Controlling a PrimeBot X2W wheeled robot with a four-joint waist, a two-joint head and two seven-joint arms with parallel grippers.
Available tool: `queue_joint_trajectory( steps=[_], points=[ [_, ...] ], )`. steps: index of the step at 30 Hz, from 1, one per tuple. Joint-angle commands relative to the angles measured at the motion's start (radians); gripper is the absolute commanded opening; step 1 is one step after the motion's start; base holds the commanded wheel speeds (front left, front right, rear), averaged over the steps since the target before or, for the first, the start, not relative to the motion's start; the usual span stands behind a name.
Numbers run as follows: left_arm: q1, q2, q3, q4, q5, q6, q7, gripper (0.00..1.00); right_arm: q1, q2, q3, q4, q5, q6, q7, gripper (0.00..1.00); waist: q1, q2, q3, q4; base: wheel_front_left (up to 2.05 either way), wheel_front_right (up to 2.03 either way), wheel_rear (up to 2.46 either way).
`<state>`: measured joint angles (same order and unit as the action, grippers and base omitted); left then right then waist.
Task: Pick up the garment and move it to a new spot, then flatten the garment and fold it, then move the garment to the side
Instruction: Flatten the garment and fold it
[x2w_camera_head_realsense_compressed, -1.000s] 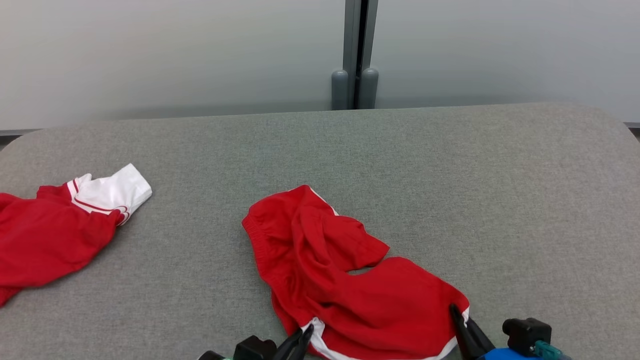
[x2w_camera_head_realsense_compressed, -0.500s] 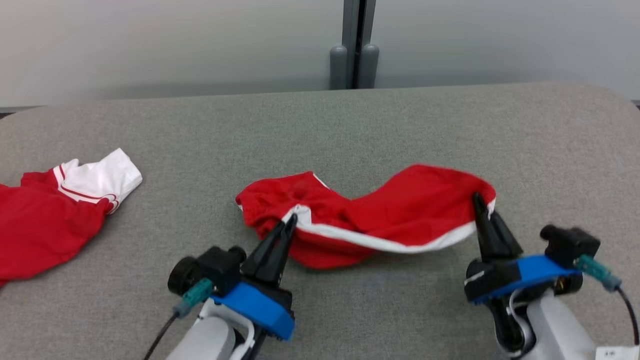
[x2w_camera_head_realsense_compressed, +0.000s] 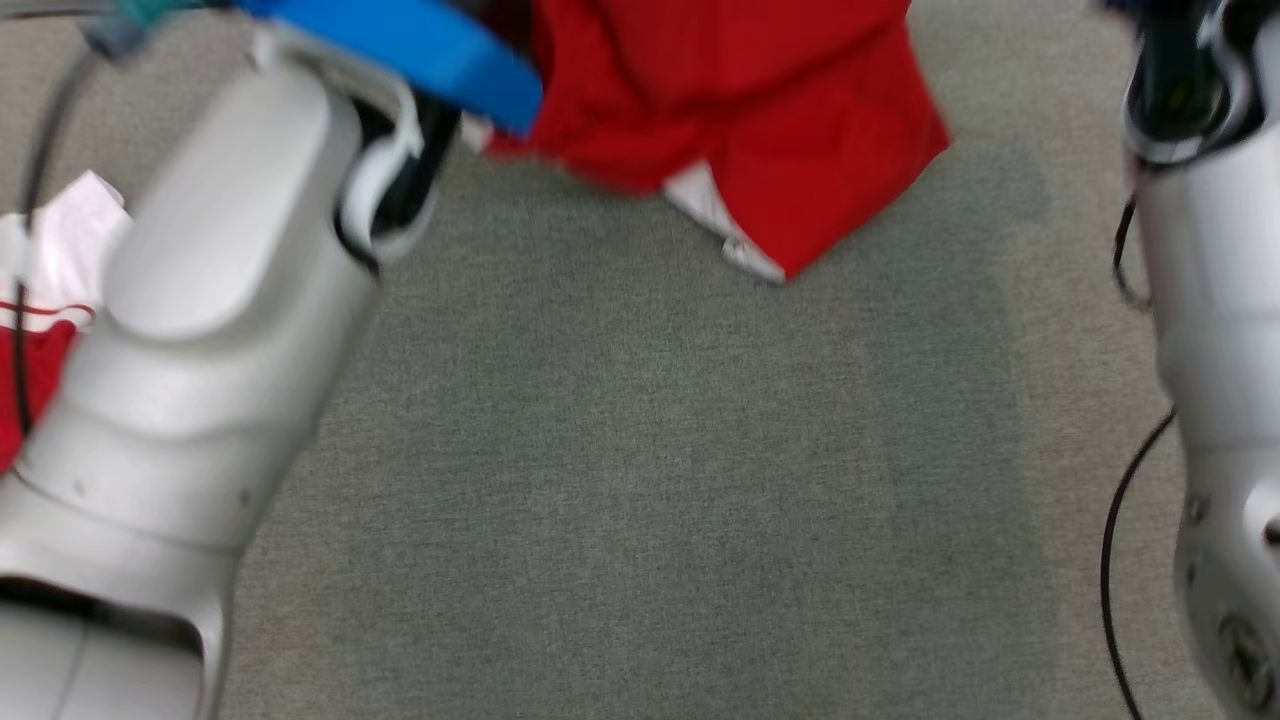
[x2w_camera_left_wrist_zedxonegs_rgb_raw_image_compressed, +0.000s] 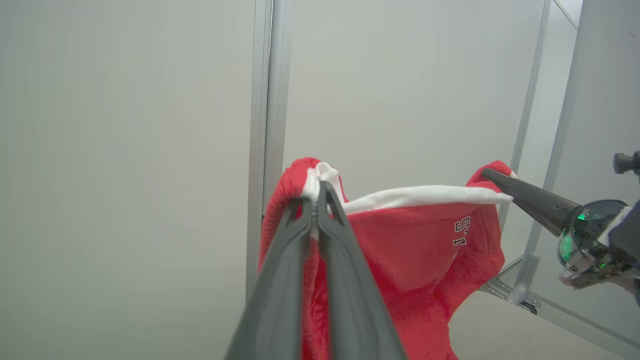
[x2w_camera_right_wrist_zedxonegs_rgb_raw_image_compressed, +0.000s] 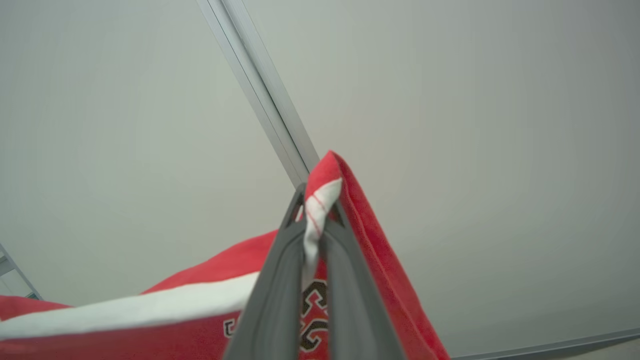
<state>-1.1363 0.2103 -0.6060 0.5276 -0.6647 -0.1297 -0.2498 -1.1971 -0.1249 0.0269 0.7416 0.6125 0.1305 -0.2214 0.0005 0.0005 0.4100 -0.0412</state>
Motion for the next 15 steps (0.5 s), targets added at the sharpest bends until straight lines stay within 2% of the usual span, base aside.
queue_joint_trajectory(
  steps=[1,4,8,11,15],
  points=[
    [-0.057,0.001,-0.01,0.014,-0.01,-0.001,-0.007,0.0,-0.058,-0.006,-0.002,0.021,0.006,0.0,-0.007,0.0,-0.0005,-0.0005,0.024,0.011,0.0,0.0,0.0],
    [-0.206,-0.01,-0.031,0.057,-0.041,-0.001,-0.01,0.0,-0.209,-0.022,-0.02,0.089,0.005,0.0,-0.022,0.0,-0.0005,-0.0005,0.04,0.005,0.0,0.0,0.0],
    [-0.334,-0.024,-0.054,0.096,-0.091,-0.001,-0.015,0.0,-0.325,-0.038,0.009,0.135,-0.005,0.0,-0.036,0.0,-0.0005,-0.0005,0.05,0.002,0.0,0.0,0.0],
    [-0.363,-0.014,-0.092,0.094,-0.11,-0.001,-0.016,0.0,-0.339,-0.042,0.041,0.147,0.015,0.0,-0.04,0.0,-0.0005,-0.0005,0.053,-0.006,0.0,0.0,0.0],
    [-0.29,0.0,-0.112,0.072,-0.126,-0.001,-0.016,0.0,-0.256,-0.032,0.093,0.154,0.046,0.0,-0.044,0.0,-0.0005,-0.0005,0.055,-0.011,0.0,0.0,0.0]
  ],
)
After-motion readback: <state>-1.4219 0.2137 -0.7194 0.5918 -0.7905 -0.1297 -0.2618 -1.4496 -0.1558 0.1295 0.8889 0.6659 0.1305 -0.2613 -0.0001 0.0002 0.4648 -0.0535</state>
